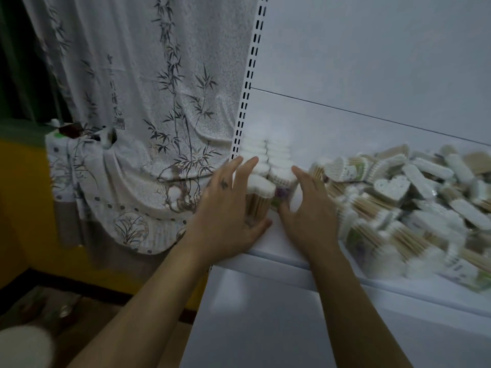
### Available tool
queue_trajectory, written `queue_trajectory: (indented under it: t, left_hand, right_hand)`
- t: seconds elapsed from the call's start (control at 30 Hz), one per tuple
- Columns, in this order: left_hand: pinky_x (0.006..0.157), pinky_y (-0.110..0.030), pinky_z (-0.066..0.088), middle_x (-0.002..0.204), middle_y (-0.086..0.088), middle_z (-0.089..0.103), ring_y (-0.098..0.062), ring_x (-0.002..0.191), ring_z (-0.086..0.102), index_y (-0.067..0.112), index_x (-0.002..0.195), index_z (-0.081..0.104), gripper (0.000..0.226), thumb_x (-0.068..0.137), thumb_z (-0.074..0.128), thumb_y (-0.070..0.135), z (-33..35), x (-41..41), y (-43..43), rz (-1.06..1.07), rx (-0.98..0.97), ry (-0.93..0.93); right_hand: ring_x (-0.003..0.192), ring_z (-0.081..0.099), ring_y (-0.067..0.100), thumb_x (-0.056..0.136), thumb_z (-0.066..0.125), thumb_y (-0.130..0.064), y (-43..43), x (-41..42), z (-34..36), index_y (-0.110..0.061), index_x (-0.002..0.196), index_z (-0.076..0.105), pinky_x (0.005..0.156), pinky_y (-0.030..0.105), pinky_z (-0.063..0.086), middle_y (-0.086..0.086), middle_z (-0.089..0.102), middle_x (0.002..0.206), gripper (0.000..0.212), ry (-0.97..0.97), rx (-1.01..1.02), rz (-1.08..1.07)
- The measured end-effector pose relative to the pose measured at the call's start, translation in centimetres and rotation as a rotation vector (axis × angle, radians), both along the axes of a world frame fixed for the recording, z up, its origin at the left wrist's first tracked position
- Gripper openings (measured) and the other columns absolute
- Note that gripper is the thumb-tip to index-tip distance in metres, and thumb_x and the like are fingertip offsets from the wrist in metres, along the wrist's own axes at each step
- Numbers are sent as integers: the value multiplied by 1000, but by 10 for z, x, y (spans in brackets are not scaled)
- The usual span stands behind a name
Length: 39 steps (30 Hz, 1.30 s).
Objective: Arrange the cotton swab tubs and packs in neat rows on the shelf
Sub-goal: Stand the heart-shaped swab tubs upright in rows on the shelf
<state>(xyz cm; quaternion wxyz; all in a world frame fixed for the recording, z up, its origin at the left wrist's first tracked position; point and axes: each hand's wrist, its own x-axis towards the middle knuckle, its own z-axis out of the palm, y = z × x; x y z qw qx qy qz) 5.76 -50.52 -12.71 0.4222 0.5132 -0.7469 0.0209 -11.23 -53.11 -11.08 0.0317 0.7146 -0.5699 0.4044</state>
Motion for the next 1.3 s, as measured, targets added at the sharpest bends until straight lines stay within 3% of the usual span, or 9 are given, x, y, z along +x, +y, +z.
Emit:
queue_trajectory:
  t: [0.1,0.2,0.33,0.47,0.73,0.87,1.03,1.17,1.3]
  left_hand:
    - [113,-44,27,154,-5,22,-26,141,21,27,148,18,92,72,56,62,-1,1,-2,-4,-42,-18]
    - [112,-45,31,151,-6,28,-27,138,26,26,146,22,91,71,57,64,-1,0,-5,5,-54,-30]
    - [110,-46,29,152,-4,25,-24,139,21,29,146,21,93,73,68,61,-2,-2,-4,2,12,-29]
    - [108,-48,36,150,-3,28,-25,138,24,33,144,26,85,73,65,59,-3,3,-4,-6,-8,-12]
    - [110,-48,31,150,-3,28,-24,139,22,34,150,15,93,74,63,59,-1,-1,-1,-35,7,22]
    - [108,-51,29,145,-6,41,-30,134,35,30,143,37,79,74,52,67,4,-1,2,52,-108,62]
    - [104,-53,34,129,-9,56,-33,124,46,17,117,63,46,77,67,40,16,-34,21,60,-376,36]
    - [87,-40,44,108,0,64,-27,105,58,19,103,68,28,77,63,28,25,-68,36,-97,-316,2]
    - [85,-39,49,130,1,51,-25,116,49,26,131,52,44,87,61,23,29,-100,36,-129,-9,-112]
  right_hand:
    - [109,59,27,85,65,-18,-4,-1,-3,-26,136,52,88,41,49,5,52,131,54,-39,-42,1]
    - [100,63,26,89,64,-28,-8,-2,-5,-29,133,54,79,42,53,4,52,121,45,-18,-84,-36]
    - [94,62,26,90,62,-31,-9,-2,-8,-28,137,53,76,42,52,6,54,111,47,43,-99,-61]
    - [92,61,27,92,60,-32,-9,7,-6,-26,136,53,77,39,49,5,64,97,46,71,-100,-56]
    - [93,63,20,88,64,-29,3,5,0,-30,152,27,75,29,42,-1,69,96,74,32,84,-10]
    - [91,61,14,89,65,-32,17,7,2,-29,151,30,76,28,44,-5,65,99,71,-7,90,21]
    - [98,58,15,86,66,-23,45,-28,29,-21,131,56,84,30,46,-5,64,104,46,154,-25,-37]
    - [105,57,28,82,70,-33,70,-68,47,-15,119,65,88,38,46,5,65,113,41,296,5,-108]
    - [110,55,29,79,66,-52,92,-85,45,-21,122,64,91,40,41,5,63,119,53,346,84,-209]
